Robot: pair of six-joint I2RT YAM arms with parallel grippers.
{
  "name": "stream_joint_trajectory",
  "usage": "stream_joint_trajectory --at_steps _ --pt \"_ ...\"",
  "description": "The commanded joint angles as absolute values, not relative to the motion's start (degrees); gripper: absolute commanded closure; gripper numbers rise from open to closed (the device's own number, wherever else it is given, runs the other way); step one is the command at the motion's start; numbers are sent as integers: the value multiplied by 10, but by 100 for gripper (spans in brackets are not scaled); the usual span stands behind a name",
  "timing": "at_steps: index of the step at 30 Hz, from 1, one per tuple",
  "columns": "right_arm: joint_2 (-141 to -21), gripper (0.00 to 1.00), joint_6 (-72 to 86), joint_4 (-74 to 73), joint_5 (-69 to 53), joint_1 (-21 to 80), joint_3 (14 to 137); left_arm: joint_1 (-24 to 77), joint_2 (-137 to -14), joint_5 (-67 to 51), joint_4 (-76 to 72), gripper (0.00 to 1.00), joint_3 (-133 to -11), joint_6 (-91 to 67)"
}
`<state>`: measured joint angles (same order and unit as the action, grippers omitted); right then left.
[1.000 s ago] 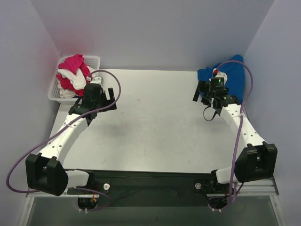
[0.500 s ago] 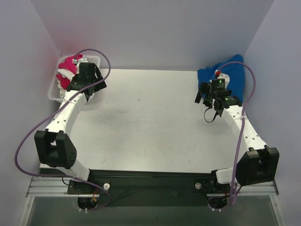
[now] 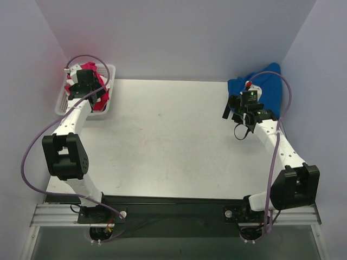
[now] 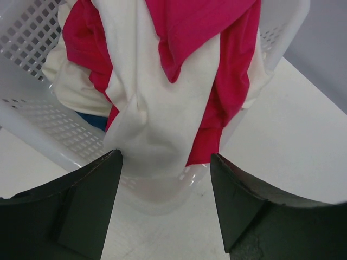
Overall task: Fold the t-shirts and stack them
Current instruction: Grab the tshirt from the pile
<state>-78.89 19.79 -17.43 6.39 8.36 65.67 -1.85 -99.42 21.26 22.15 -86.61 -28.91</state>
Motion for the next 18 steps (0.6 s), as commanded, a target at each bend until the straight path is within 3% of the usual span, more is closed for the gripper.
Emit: stream_joint_trajectory --at_steps 1,9,13,14,17,18 --pt "-805 4 204 -170 54 90 663 -31 -1028 214 139 23 -889 -280" --pt "-834 5 201 -167 62 90 670 -35 -1092 231 129 28 -914 -266" --pt "-842 5 201 -166 64 91 672 -37 -1097 229 135 54 -923 -272" --pt "-845 5 202 -167 64 90 673 -37 -1091 229 134 72 -924 -272" --pt "-850 5 207 -167 61 90 674 -37 -1074 233 136 99 -924 -275" --pt "-852 6 208 -167 59 90 674 -36 -1060 235 137 100 -923 -275"
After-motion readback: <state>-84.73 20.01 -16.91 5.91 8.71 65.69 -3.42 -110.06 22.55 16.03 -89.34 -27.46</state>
